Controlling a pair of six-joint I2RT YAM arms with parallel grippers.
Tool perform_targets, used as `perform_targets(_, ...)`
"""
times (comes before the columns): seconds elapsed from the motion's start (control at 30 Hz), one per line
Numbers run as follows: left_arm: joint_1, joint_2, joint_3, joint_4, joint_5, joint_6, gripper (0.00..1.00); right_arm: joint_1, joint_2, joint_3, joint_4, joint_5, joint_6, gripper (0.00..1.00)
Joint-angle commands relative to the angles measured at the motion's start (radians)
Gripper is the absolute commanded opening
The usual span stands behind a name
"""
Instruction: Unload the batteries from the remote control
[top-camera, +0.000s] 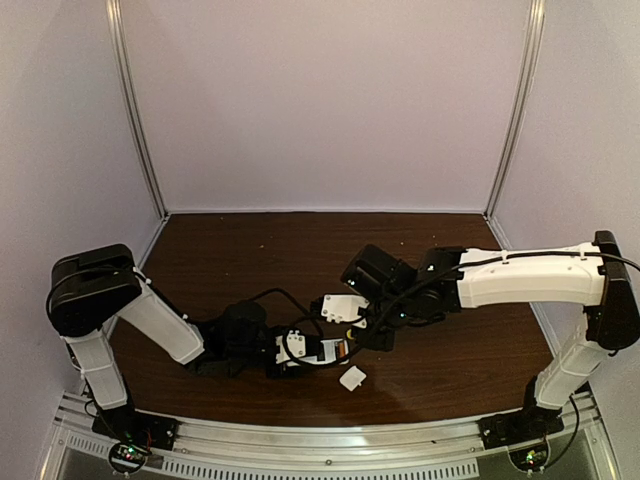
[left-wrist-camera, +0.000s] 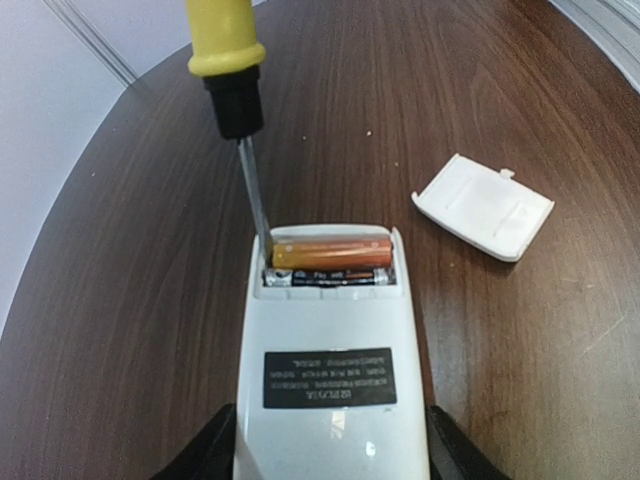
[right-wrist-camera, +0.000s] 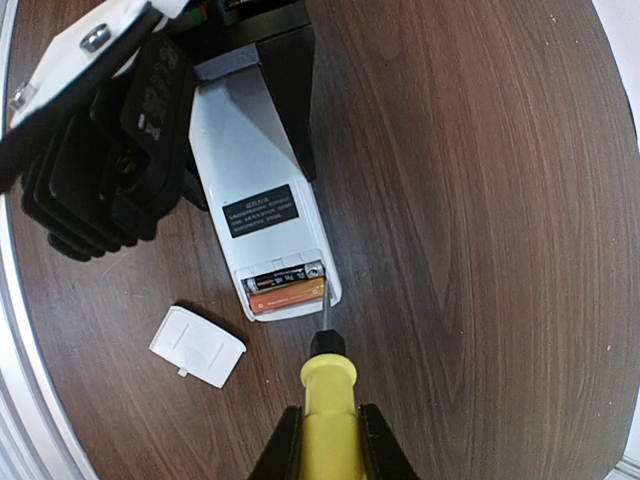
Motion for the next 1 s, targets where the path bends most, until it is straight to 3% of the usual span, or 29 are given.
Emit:
perform_targets(0.0,-0.003,0.010,0.004,-0.001,0.005,0.020,0.00,-0.007,0.059,-0.008,-0.087,0.018,-0.001,0.00)
perform_targets(0.97,-0.021,-0.062,-0.064,0.080,-0.127,0.025,0.00,-0.008,0.137,0.104,-0.195,-0.013,0.069,0.00)
